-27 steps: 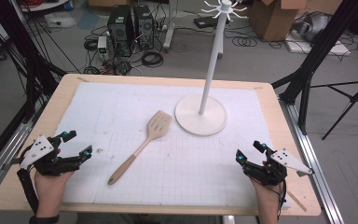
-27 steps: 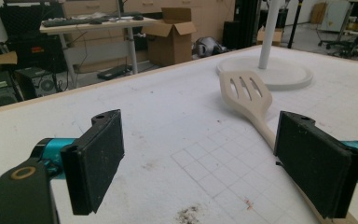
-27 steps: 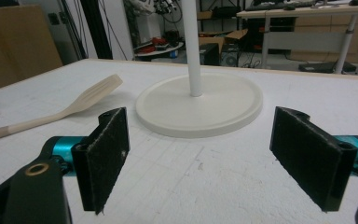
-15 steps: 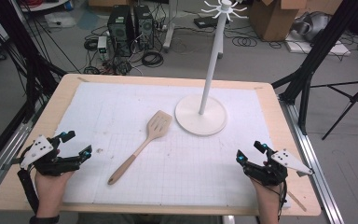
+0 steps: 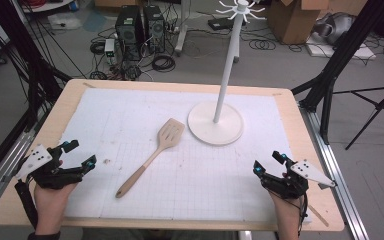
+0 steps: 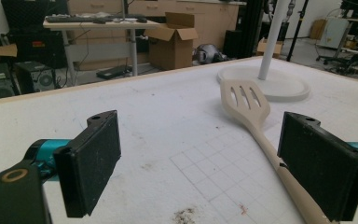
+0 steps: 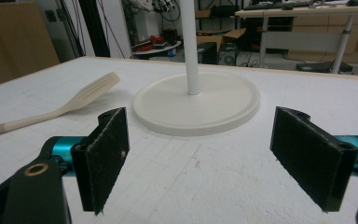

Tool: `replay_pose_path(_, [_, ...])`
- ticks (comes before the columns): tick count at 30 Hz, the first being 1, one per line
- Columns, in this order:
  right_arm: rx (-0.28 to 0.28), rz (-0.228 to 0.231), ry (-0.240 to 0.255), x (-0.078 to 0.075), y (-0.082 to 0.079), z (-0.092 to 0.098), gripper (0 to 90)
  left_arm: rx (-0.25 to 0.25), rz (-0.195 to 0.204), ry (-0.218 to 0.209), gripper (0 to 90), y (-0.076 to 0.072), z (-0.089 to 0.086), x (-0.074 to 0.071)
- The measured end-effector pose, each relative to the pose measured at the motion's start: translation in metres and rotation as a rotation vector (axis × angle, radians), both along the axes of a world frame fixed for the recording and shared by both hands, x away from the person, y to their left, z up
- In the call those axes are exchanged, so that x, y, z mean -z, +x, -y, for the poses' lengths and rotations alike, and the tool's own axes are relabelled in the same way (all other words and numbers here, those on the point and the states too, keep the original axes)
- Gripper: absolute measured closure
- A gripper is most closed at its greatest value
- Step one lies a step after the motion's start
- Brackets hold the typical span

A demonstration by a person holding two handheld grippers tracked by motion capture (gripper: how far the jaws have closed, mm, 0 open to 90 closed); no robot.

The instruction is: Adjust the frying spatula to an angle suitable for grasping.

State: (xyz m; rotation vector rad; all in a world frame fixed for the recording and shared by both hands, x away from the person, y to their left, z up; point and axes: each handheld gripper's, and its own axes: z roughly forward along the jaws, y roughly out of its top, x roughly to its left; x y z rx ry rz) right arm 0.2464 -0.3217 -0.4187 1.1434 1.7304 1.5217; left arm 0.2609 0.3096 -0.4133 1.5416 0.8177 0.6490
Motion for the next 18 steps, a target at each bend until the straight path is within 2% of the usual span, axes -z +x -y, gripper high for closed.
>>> replay_pose_path(6, [-0.001,0.001,0.003,0.000,0.000,0.001,18.3,0.018,-0.010,0.005,13.9,-0.001,0.004,-0.002])
replay_pose_path(13, [-0.002,-0.004,0.005,0.001,0.001,0.002,18.3,0.052,-0.031,0.003,13.8,0.001,0.015,-0.004])
replay_pose_path(14, [-0.002,-0.005,0.005,0.001,0.001,0.002,18.3,0.054,-0.035,0.006,13.8,0.002,0.018,-0.004])
replay_pose_path(15, [-0.001,-0.005,0.005,0.001,0.001,0.002,18.4,0.059,-0.040,0.027,13.8,0.003,0.023,-0.003])
replay_pose_path(18, [-0.001,-0.006,0.005,0.001,0.001,0.003,18.4,0.066,-0.057,0.037,13.8,0.005,0.028,-0.003])
